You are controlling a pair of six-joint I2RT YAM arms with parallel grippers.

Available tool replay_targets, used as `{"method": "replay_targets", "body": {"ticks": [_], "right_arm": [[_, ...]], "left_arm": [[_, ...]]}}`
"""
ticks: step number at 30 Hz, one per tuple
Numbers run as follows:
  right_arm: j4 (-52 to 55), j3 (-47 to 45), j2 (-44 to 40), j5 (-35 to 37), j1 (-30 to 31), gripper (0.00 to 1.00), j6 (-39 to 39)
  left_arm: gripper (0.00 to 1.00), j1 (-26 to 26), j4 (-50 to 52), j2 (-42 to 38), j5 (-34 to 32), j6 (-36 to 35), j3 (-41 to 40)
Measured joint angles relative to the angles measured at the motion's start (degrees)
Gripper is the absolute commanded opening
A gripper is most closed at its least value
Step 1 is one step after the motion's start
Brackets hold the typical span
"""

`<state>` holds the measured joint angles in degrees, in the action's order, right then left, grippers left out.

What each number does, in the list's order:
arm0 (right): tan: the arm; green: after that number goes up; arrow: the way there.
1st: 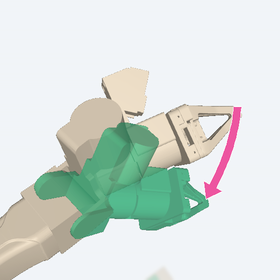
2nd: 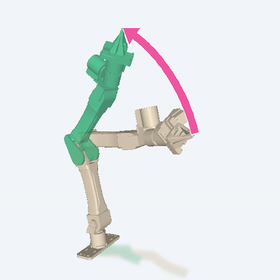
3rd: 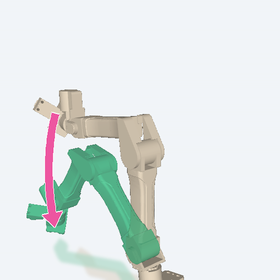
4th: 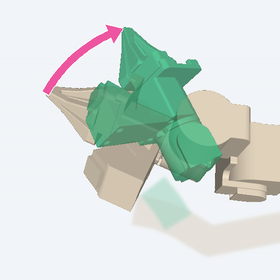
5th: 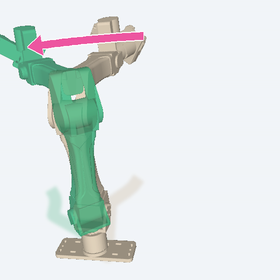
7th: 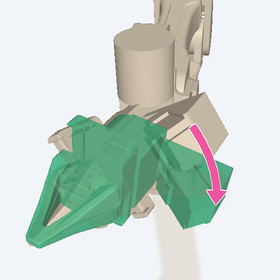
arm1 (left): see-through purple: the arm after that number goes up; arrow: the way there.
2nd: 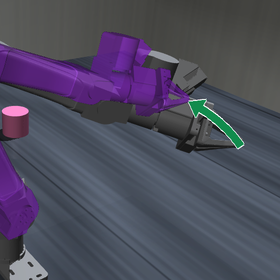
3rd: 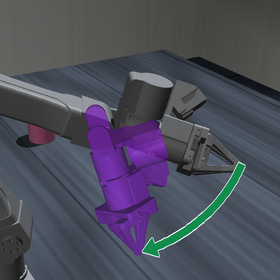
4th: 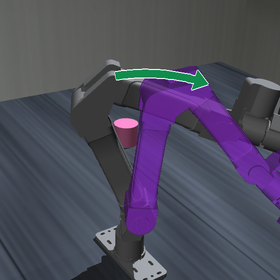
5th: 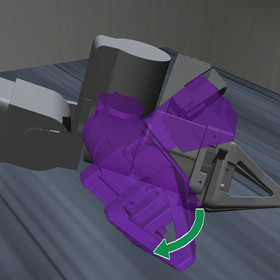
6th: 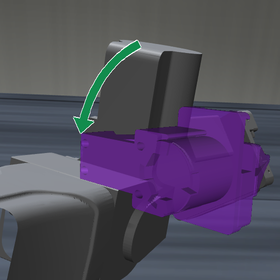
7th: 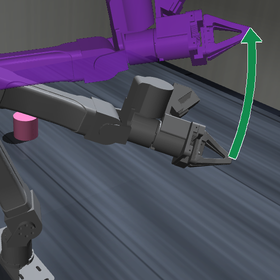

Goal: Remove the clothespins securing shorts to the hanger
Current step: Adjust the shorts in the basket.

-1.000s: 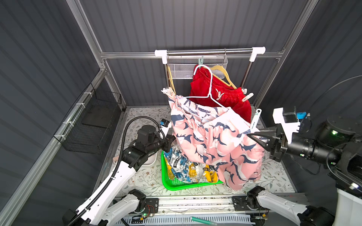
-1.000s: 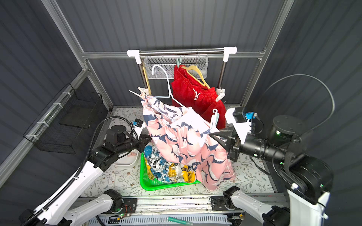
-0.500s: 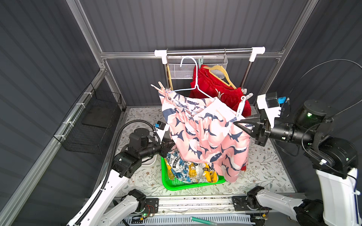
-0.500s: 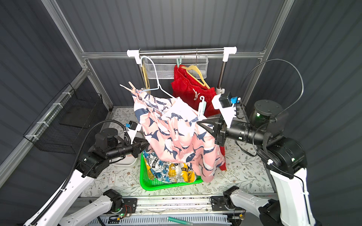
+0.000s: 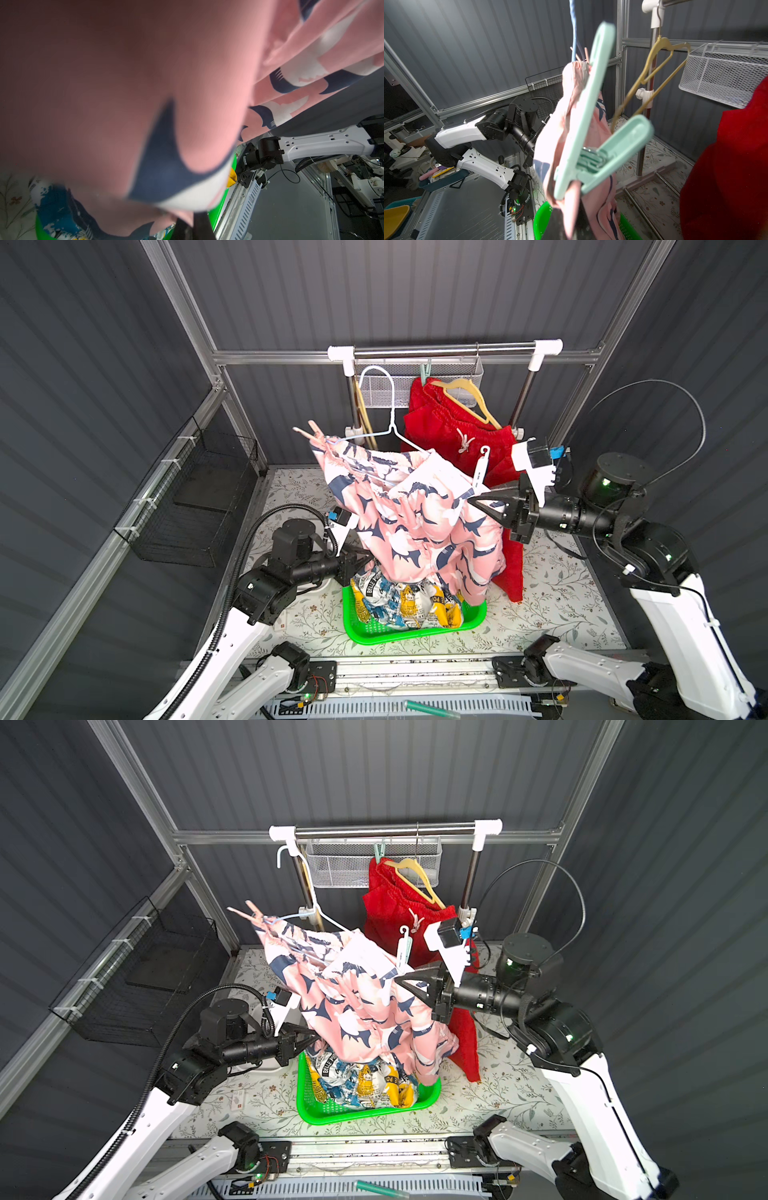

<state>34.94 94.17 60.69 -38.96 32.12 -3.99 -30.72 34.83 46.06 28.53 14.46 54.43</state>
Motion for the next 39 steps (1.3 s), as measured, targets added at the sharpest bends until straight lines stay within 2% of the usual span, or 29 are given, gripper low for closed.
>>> {"method": "replay_targets", "body": {"ticks": [9,17,25,33,36,39], "right_arm": [[-12.04,-17.07,-8.48,-0.07,1.53,0.0,-0.33],[-19.61,-27.3,-12.39,0.39,2.1,0.0,-0.48],[-25.49,-38.23,-15.93,2.12,2.16,0.0,-0.72],[-34.45,-48.39,-19.3,4.35,2.71,0.0,-4.17],[-37.94,-50.56,-18.88,6.56,4.72,0.0,-5.97],[-40.41,-50.58,-16.85,10.8,9.6,0.0,-6.05]], "left_arm": [[0.0,0.0,1.4,0.15,-0.98,1.9,-6.86],[0.0,0.0,1.51,0.46,-3.26,3.02,-7.26],[0.0,0.0,1.53,1.9,-7.52,6.6,-8.15],[0.0,0.0,1.42,2.25,-13.09,12.35,-10.6],[0.0,0.0,1.55,1.75,-15.02,13.75,-10.91],[0.0,0.0,1.55,0.52,-16.79,14.95,-10.91]]}}
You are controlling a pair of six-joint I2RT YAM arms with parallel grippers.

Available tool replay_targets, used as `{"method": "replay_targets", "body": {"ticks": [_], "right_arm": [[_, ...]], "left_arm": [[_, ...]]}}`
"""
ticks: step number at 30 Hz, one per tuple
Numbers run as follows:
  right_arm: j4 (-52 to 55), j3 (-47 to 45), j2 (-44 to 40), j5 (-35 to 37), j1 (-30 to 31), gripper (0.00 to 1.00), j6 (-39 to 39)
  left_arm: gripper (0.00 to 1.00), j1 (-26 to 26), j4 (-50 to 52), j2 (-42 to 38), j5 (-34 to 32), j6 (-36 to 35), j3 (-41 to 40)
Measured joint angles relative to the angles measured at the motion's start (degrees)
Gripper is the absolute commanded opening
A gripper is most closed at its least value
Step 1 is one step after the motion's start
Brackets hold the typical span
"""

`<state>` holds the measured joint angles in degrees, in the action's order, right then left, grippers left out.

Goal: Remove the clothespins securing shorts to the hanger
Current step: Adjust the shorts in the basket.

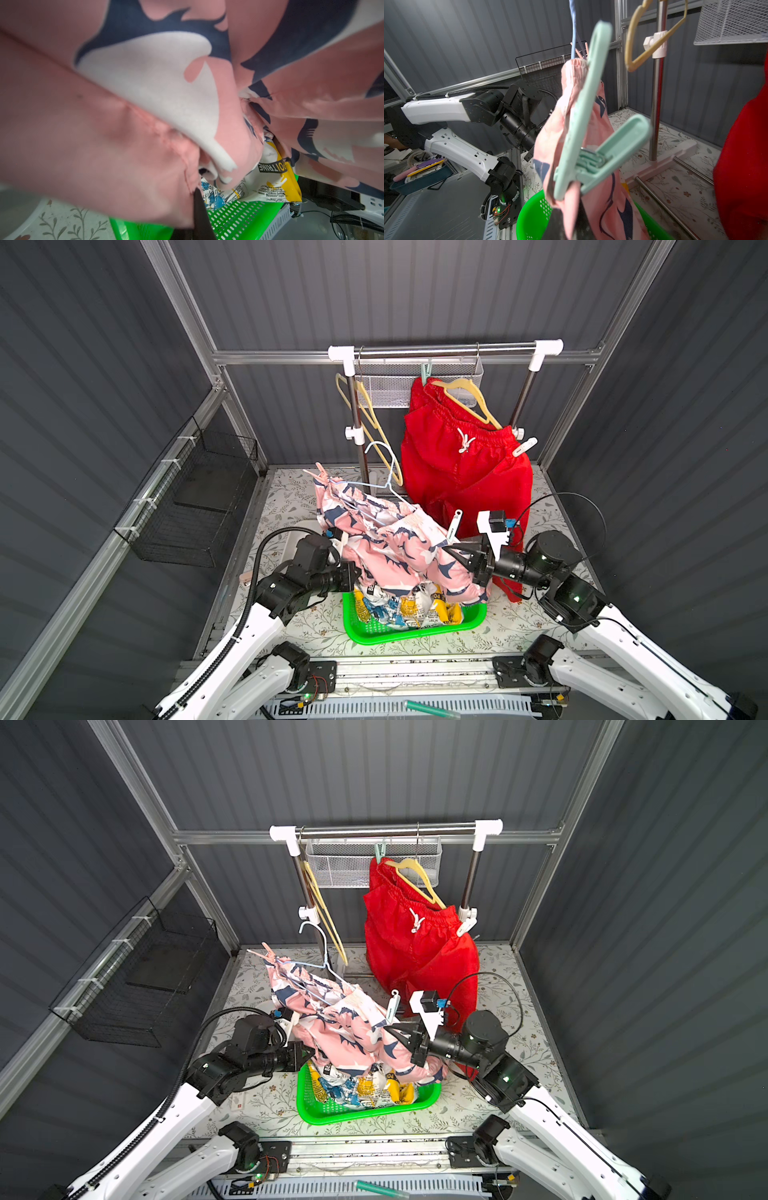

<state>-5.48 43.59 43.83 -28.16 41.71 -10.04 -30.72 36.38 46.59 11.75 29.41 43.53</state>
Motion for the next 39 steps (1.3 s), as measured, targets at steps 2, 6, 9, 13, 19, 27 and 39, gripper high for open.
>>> {"method": "replay_targets", "body": {"ticks": [2,6,9,13,19,27,39], "right_arm": [[-1.57,0.04,1.75,2.99,3.15,0.0,0.0],[-5.01,0.02,5.51,9.38,7.89,0.0,-0.07],[-8.0,0.02,7.41,14.03,10.75,0.0,-0.07],[-12.68,0.02,10.19,18.53,13.75,0.0,-0.07],[-18.18,0.76,15.78,23.06,17.18,0.0,0.0],[-24.26,1.46,20.74,23.69,18.08,0.0,-0.44],[-28.92,-6.03,15.52,25.29,18.34,0.0,-0.92]], "left_arm": [[0.0,0.0,0.02,-0.81,-0.96,0.85,0.02],[0.0,0.0,0.26,-2.64,-3.28,2.4,0.42],[0.0,0.0,0.66,-4.31,-4.94,3.3,0.83],[0.0,0.0,1.6,-5.2,-7.45,4.13,2.16],[0.0,0.0,3.32,-6.45,-12.55,5.2,4.81],[0.0,0.0,6.49,-8.9,-20.04,6.25,7.3],[0.0,0.0,6.95,-3.98,-21.38,5.57,7.43]]}}
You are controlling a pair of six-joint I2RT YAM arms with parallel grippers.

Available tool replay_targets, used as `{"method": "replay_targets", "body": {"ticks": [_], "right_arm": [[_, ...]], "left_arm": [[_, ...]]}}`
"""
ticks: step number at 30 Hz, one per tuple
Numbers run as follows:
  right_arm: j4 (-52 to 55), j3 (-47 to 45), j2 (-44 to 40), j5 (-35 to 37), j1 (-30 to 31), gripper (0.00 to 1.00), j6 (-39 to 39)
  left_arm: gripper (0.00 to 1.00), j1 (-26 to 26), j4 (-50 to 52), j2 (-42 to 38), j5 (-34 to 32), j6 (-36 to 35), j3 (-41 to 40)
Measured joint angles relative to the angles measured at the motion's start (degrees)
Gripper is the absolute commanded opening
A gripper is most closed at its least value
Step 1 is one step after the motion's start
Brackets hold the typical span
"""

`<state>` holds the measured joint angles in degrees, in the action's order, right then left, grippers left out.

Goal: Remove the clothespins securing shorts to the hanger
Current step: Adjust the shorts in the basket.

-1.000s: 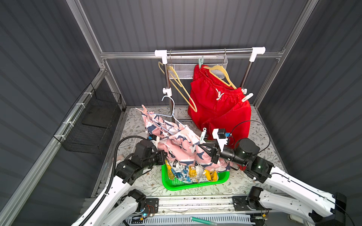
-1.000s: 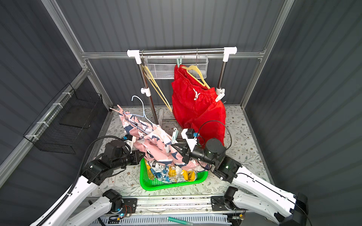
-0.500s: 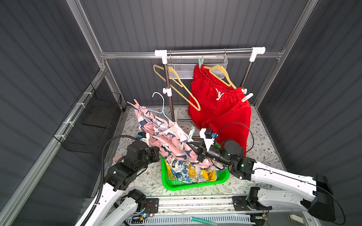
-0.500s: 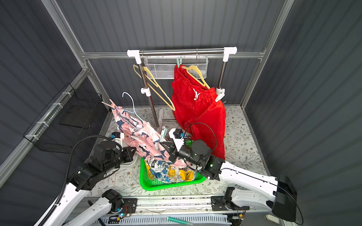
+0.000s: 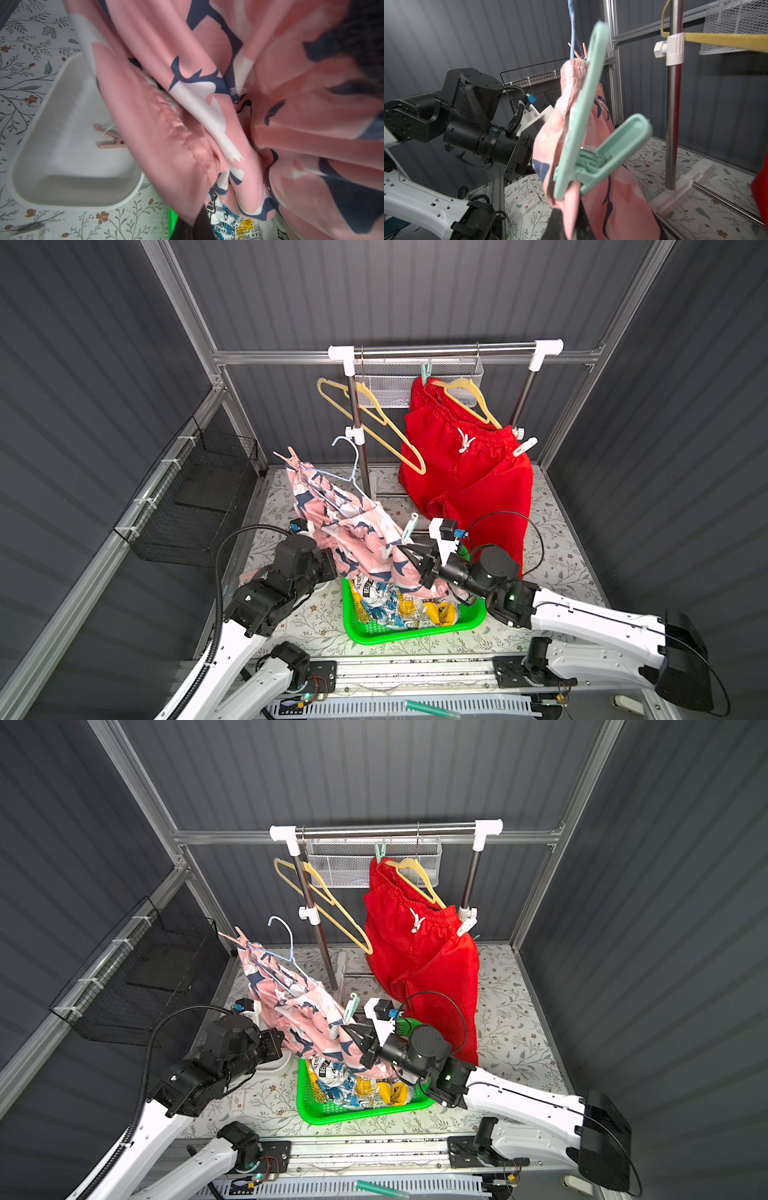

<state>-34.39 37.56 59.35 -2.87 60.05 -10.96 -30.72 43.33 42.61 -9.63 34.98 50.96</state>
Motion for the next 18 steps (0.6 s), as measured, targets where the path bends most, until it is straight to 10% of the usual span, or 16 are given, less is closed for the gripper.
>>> {"method": "replay_targets", "body": {"ticks": [18], "right_arm": [[17.25,-15.13,-26.75,1.05,0.0,0.0,1.14]], "left_arm": [[0.0,0.0,-11.63,5.99,16.09,-4.48,-6.62]]}}
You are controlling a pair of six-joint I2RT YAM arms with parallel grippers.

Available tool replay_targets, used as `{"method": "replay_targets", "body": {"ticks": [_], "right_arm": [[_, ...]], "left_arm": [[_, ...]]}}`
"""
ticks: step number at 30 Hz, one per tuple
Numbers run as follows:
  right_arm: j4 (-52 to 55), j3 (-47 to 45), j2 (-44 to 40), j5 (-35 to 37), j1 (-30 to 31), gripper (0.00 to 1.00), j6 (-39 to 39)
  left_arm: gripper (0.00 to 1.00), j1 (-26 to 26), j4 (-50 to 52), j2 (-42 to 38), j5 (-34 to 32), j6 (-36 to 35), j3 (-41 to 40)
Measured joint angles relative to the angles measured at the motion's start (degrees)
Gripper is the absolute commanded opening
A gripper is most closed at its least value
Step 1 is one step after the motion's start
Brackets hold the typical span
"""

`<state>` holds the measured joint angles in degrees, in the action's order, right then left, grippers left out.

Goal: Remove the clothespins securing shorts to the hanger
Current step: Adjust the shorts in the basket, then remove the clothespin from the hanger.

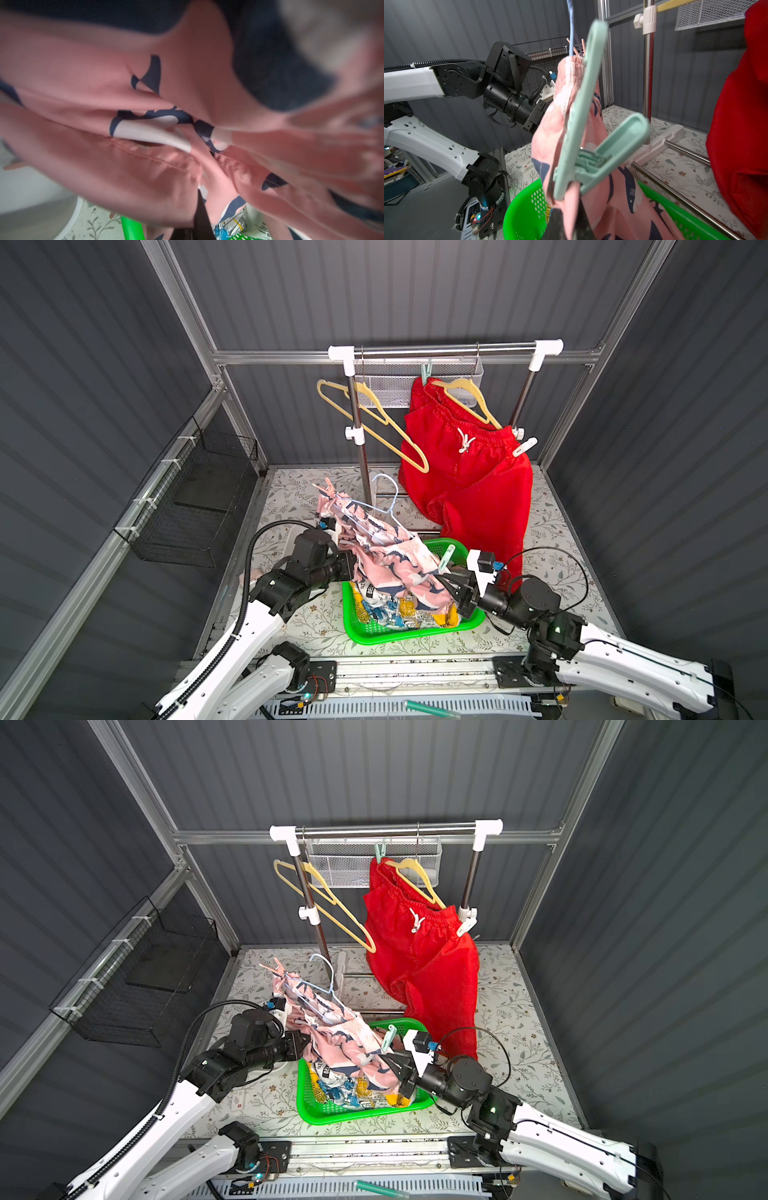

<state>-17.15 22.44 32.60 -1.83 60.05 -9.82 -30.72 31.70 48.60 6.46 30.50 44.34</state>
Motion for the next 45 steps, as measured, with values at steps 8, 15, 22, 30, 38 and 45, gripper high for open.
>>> {"method": "replay_targets", "body": {"ticks": [8,15,22,30,38,45], "right_arm": [[7.82,-1.14,-2.89,-0.09,0.48,0.0,-2.21],[11.65,-3.85,-4.52,1.18,2.64,0.0,-1.9],[12.57,-5.2,-9.2,2.43,2.8,0.0,0.39],[12.52,-9.03,-15.13,3.34,2.84,0.0,2.93],[11.76,-11.47,-16.5,4.07,2.93,0.0,6.38],[10.91,-12.55,-17.29,5.86,3.63,0.0,9.66]], "left_arm": [[0.37,0.0,-4.09,1.95,4.79,0.81,-3.72],[0.63,0.0,0.26,0.92,4.52,1.62,-2.54],[0.71,0.0,10.67,-3.23,-0.04,2.73,3.54],[0.75,0.0,19.06,-2.75,-5.27,6.01,15.34],[0.76,0.0,22.71,4.2,-11.23,10.21,28.65],[0.8,0.0,28.39,16.7,-15.98,14.84,40.39]]}}
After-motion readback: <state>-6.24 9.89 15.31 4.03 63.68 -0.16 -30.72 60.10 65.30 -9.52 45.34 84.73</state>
